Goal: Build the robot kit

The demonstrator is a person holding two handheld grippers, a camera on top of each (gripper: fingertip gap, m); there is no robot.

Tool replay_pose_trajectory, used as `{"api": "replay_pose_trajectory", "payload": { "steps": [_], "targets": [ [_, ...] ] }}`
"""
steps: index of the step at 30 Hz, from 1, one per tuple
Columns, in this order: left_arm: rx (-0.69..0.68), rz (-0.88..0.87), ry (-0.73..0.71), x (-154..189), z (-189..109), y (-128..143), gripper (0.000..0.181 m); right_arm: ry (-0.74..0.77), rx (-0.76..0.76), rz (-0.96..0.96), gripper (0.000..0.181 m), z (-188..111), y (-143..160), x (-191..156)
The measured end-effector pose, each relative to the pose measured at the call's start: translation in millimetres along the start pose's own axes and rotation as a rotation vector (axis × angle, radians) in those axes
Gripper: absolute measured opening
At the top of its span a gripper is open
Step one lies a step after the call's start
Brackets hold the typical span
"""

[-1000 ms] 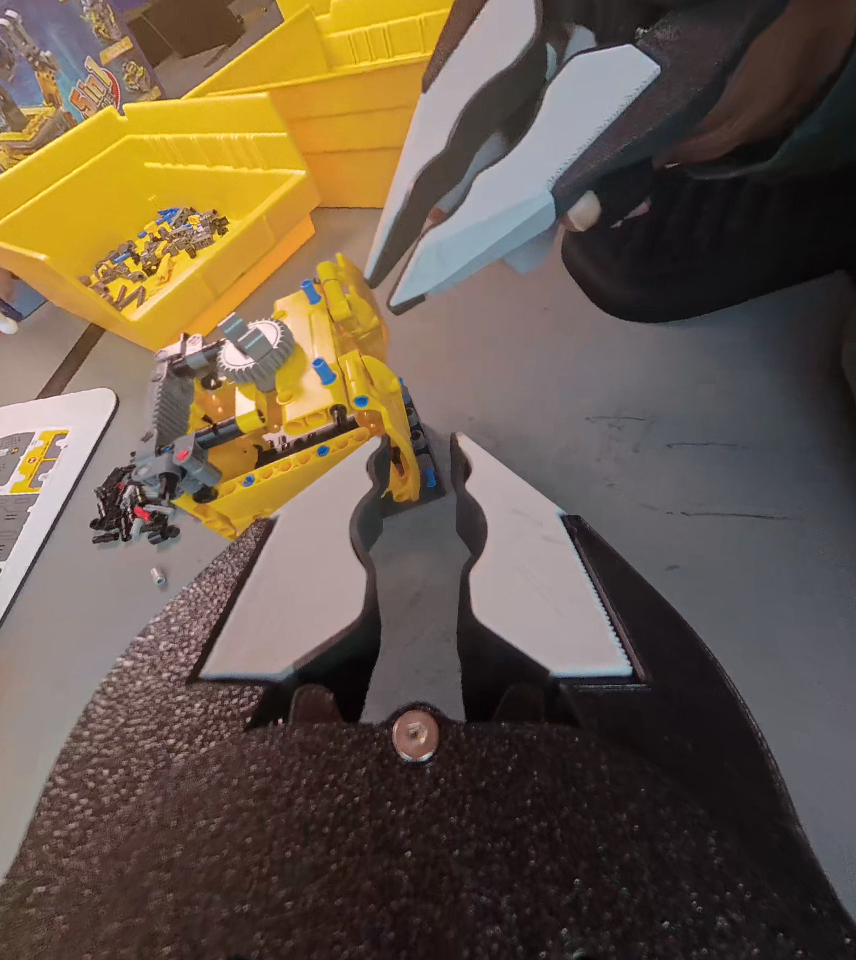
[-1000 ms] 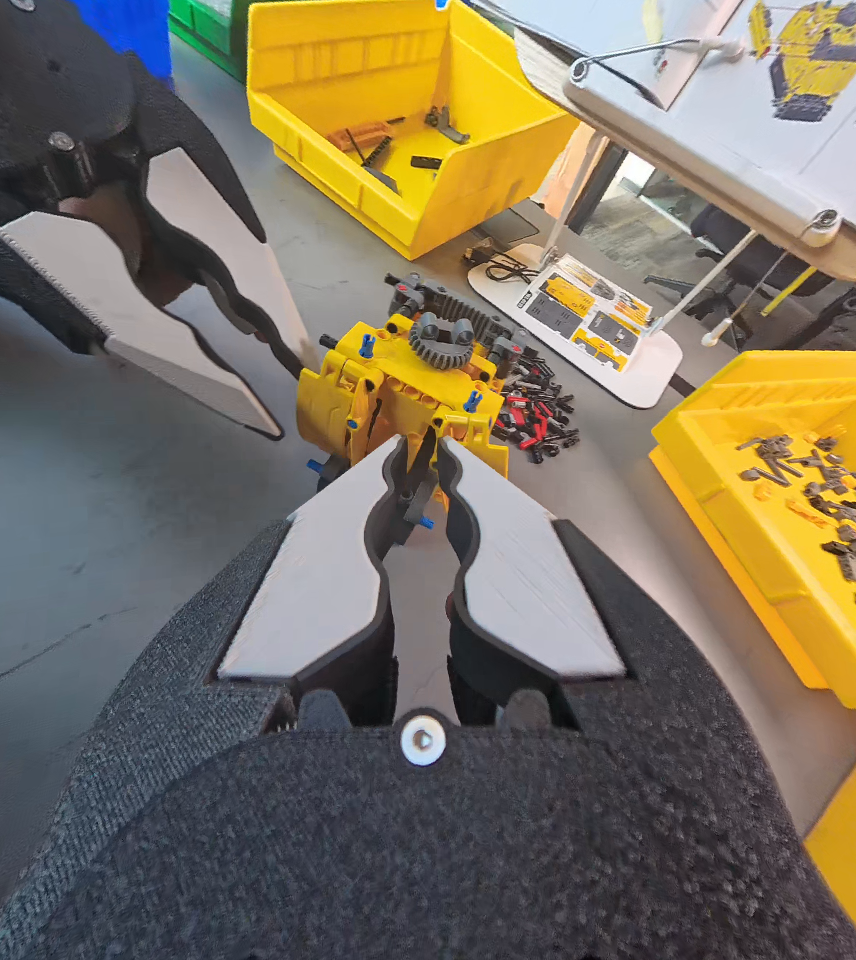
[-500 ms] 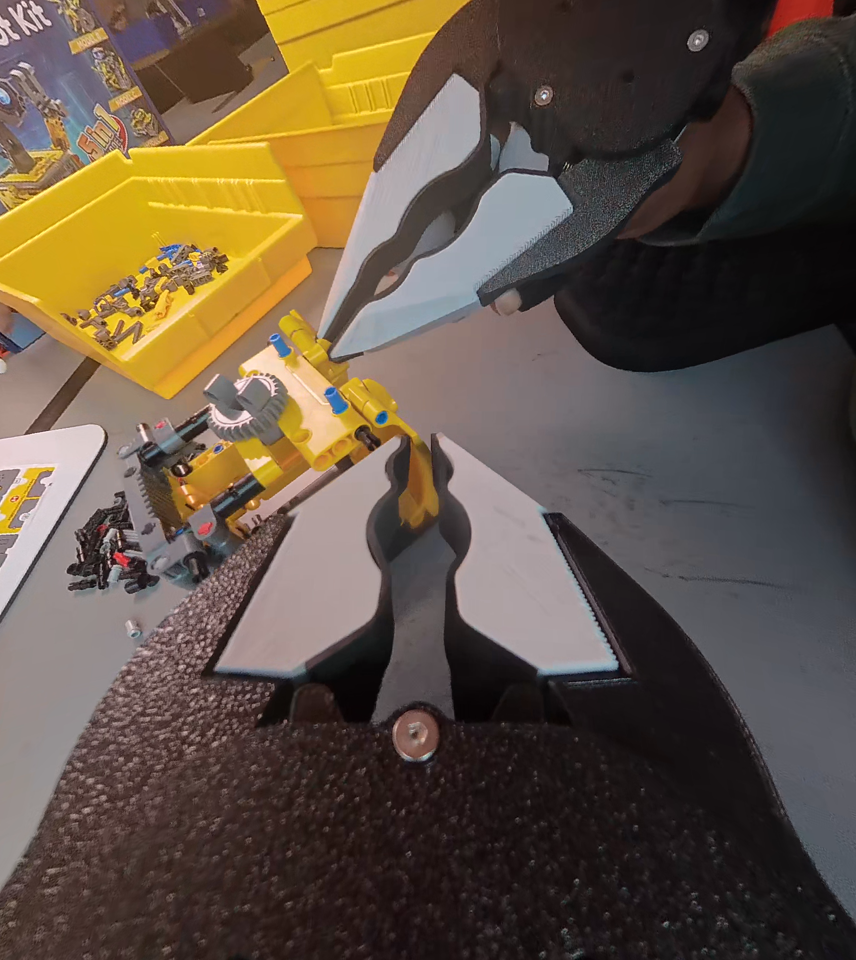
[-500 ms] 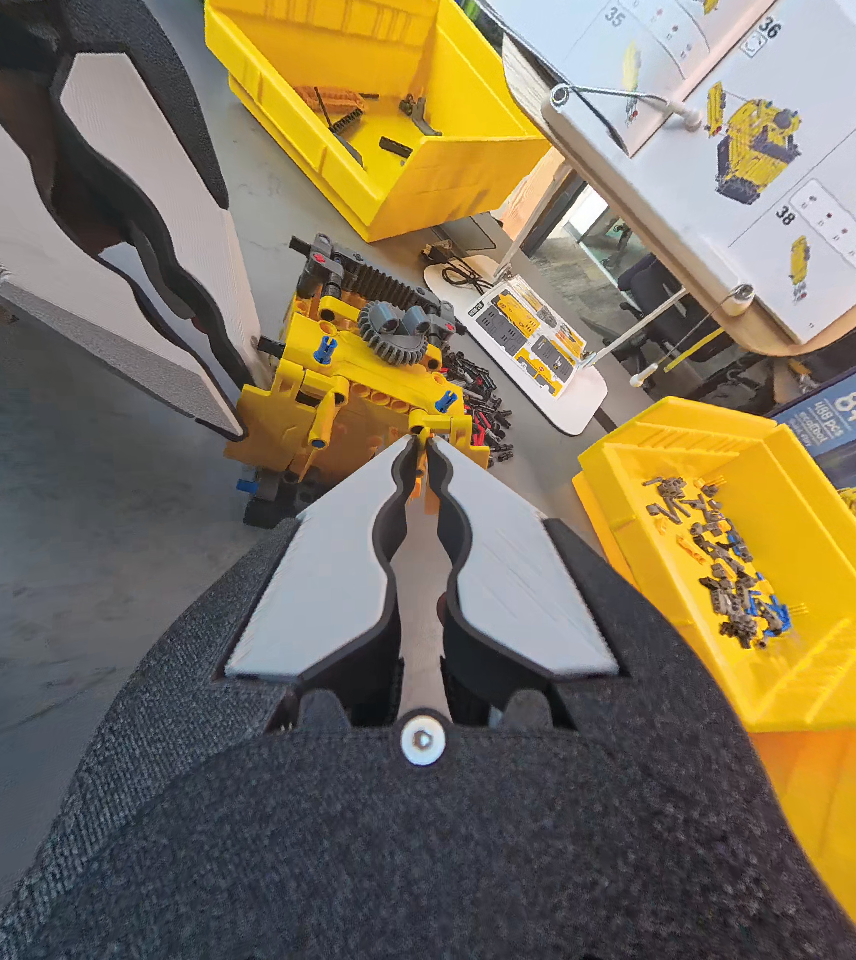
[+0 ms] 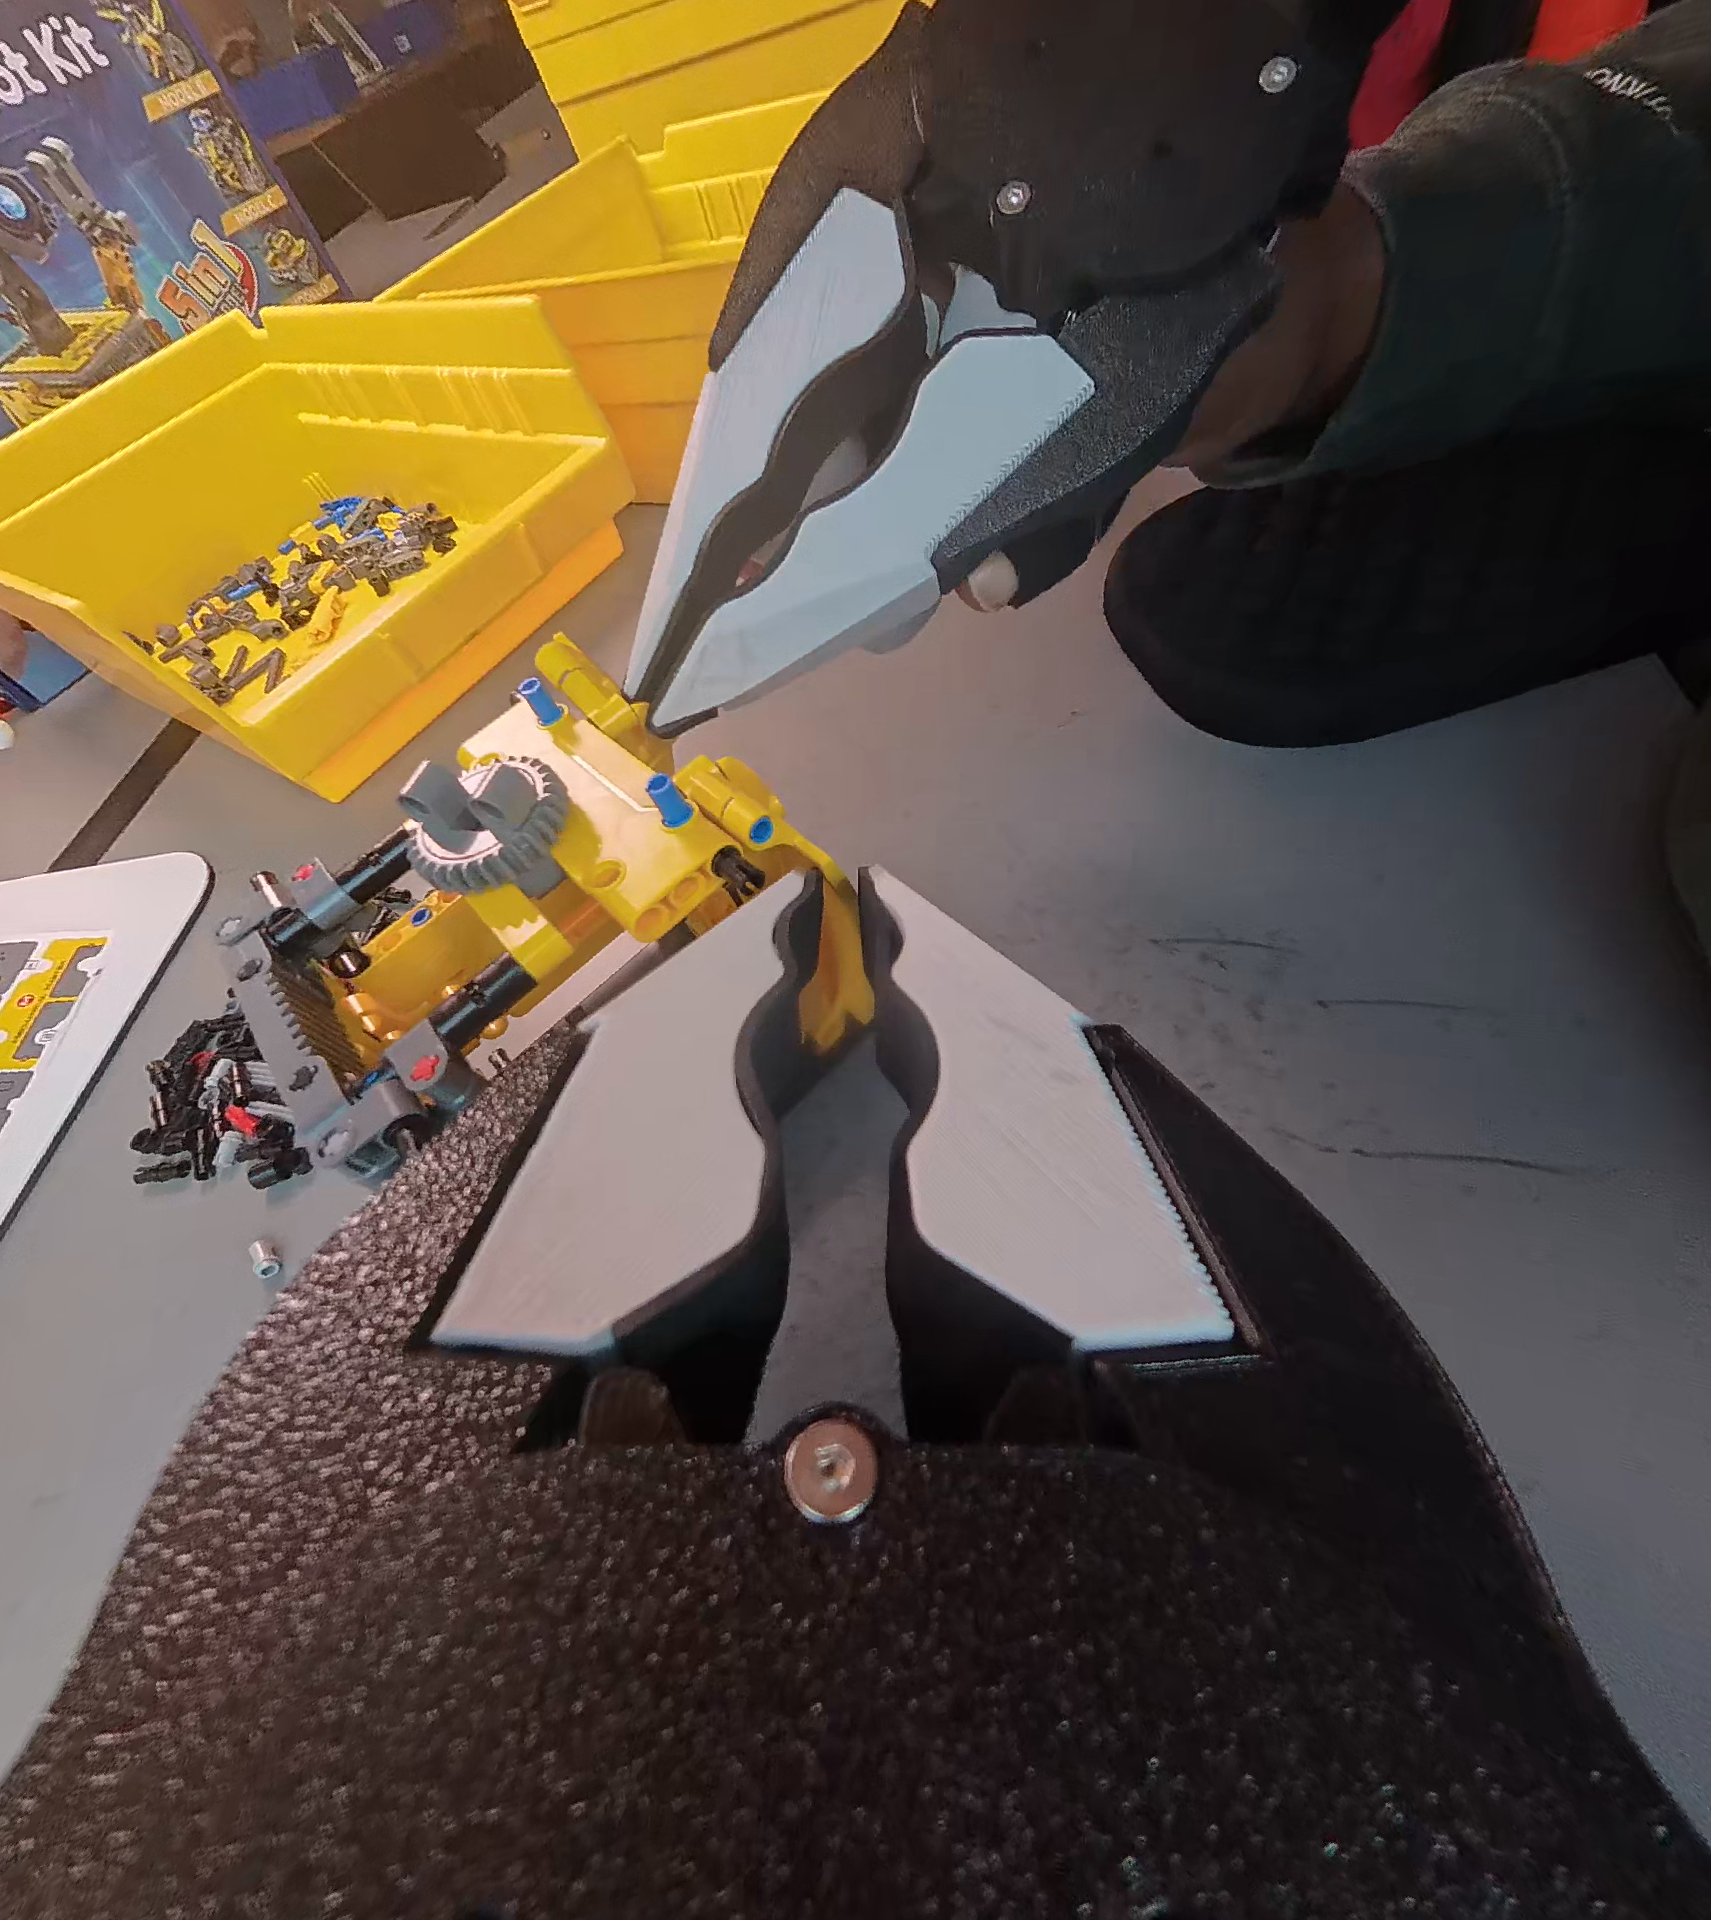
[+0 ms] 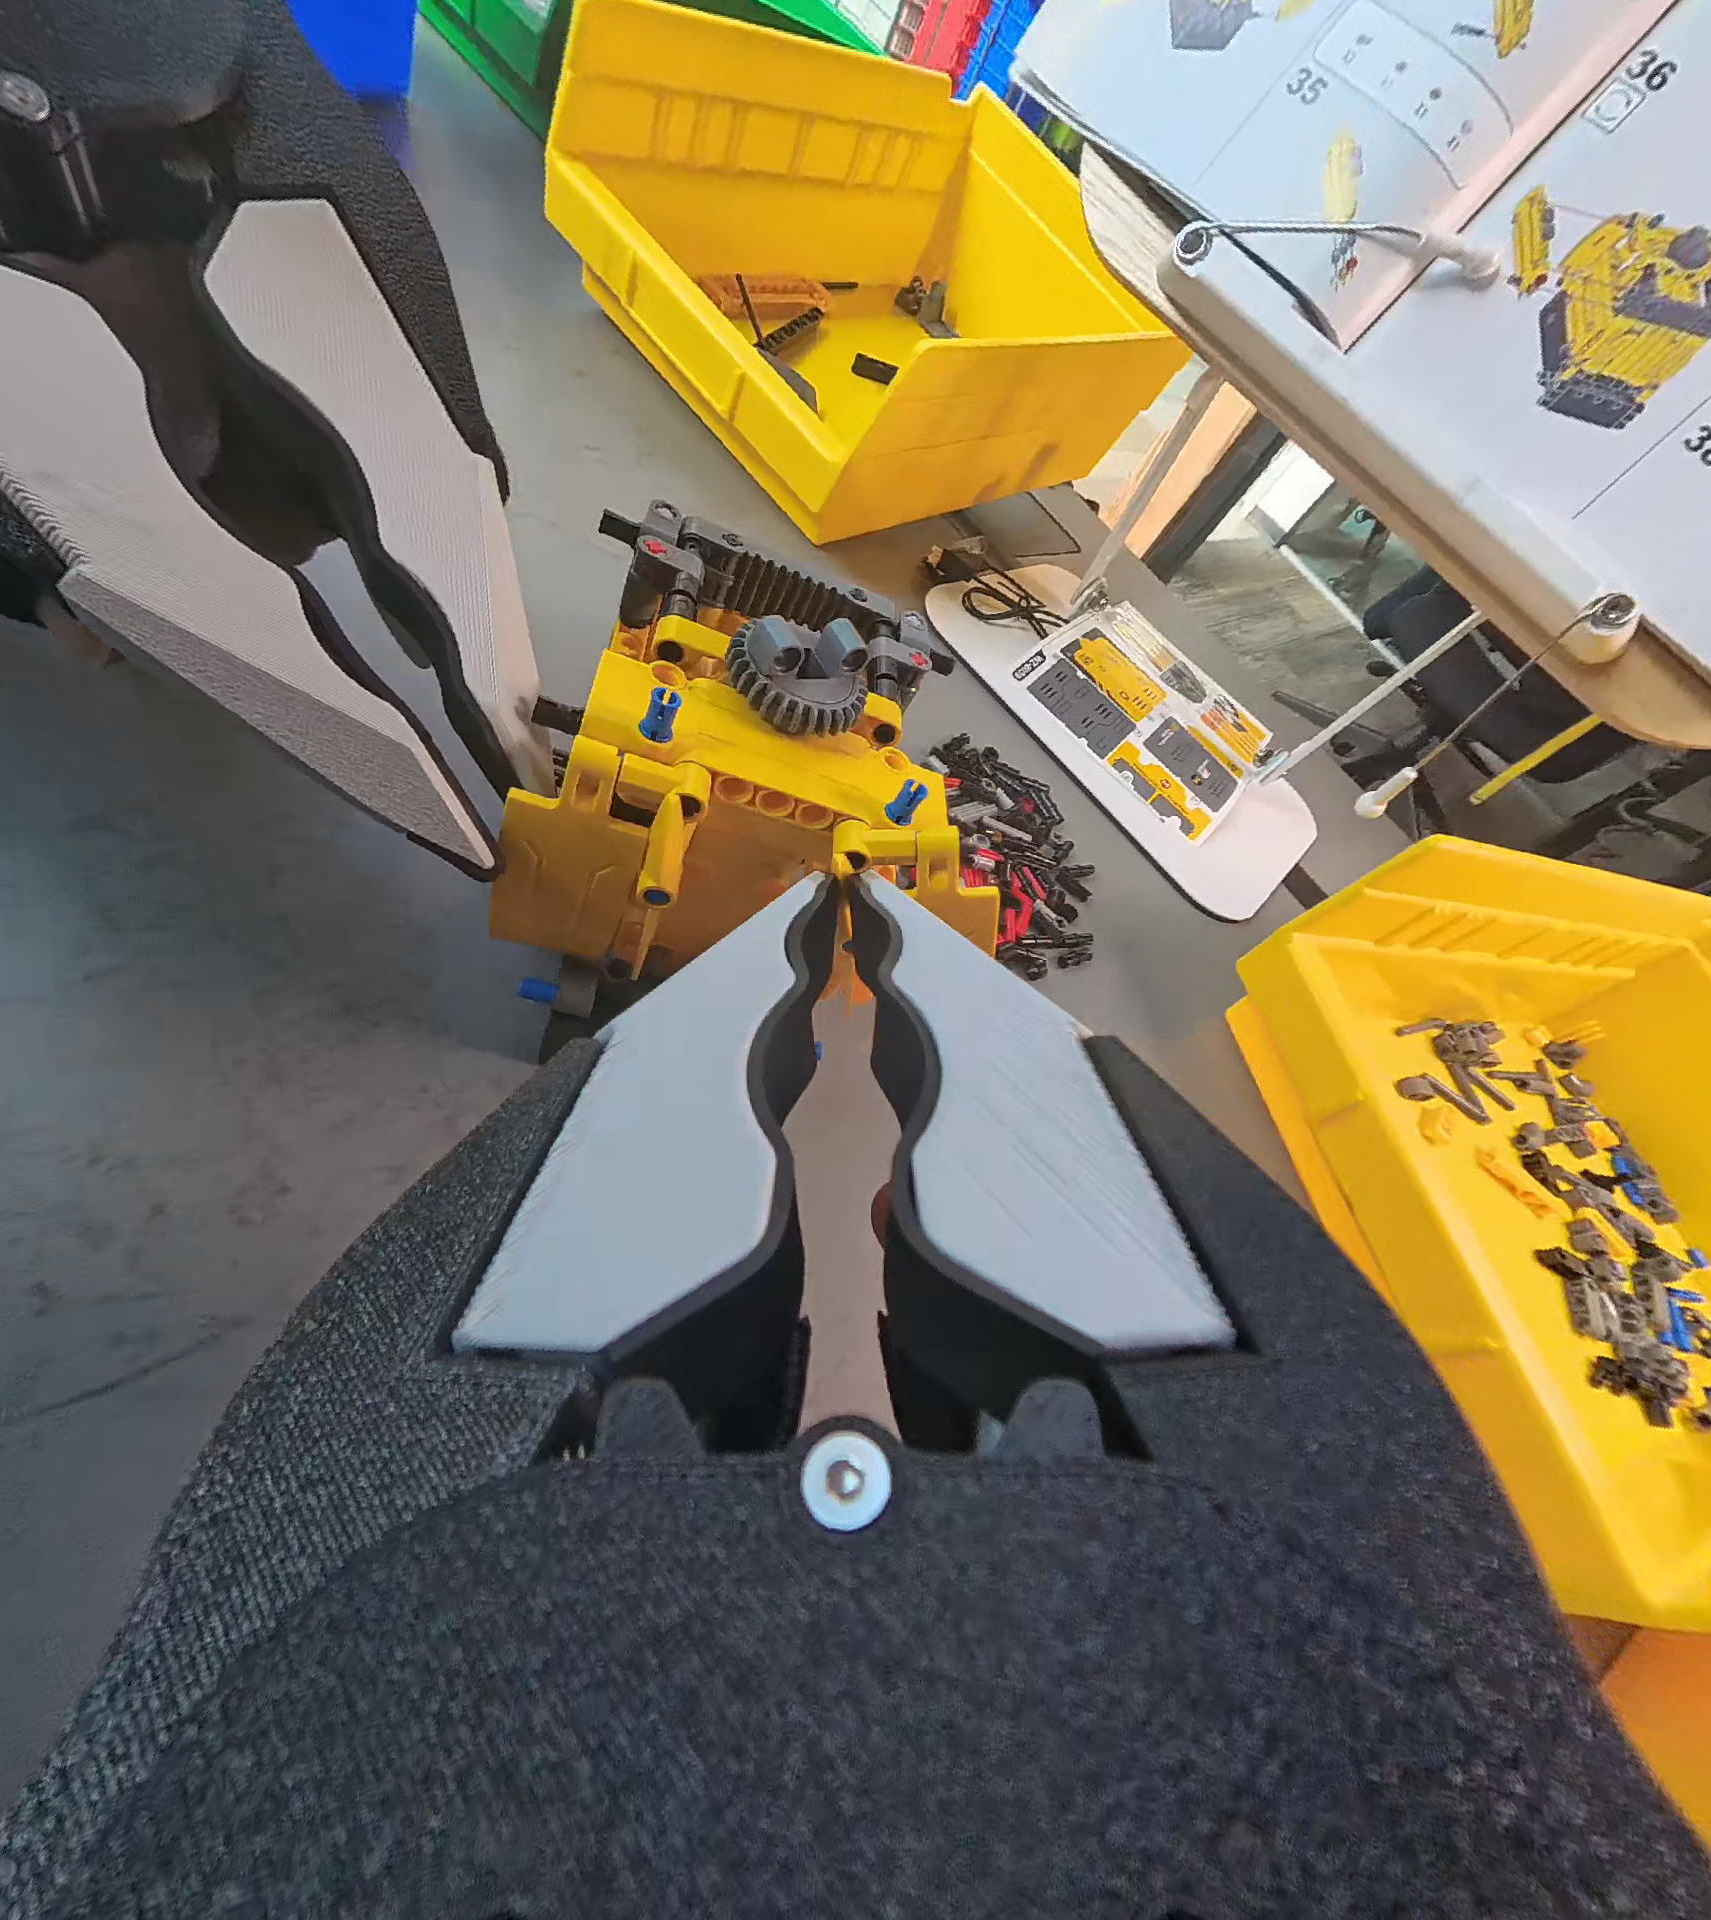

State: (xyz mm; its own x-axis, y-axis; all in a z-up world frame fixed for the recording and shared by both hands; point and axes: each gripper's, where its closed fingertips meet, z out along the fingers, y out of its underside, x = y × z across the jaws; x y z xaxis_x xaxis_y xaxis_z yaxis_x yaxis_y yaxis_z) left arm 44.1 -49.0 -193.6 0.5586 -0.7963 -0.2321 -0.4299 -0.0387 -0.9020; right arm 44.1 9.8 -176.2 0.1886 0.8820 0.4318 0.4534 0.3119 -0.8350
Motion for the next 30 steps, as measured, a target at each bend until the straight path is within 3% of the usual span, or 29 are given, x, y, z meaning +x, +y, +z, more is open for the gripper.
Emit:
{"api": "replay_pose_trajectory", "payload": {
  "steps": [30],
  "targets": [
    [0.004, -0.015, 0.01, 1.1, -0.5, 0.8, 0.005, -0.264, 0.061, 0.598, 0.0, -0.3, -1.3, -1.3]
  ]
}}
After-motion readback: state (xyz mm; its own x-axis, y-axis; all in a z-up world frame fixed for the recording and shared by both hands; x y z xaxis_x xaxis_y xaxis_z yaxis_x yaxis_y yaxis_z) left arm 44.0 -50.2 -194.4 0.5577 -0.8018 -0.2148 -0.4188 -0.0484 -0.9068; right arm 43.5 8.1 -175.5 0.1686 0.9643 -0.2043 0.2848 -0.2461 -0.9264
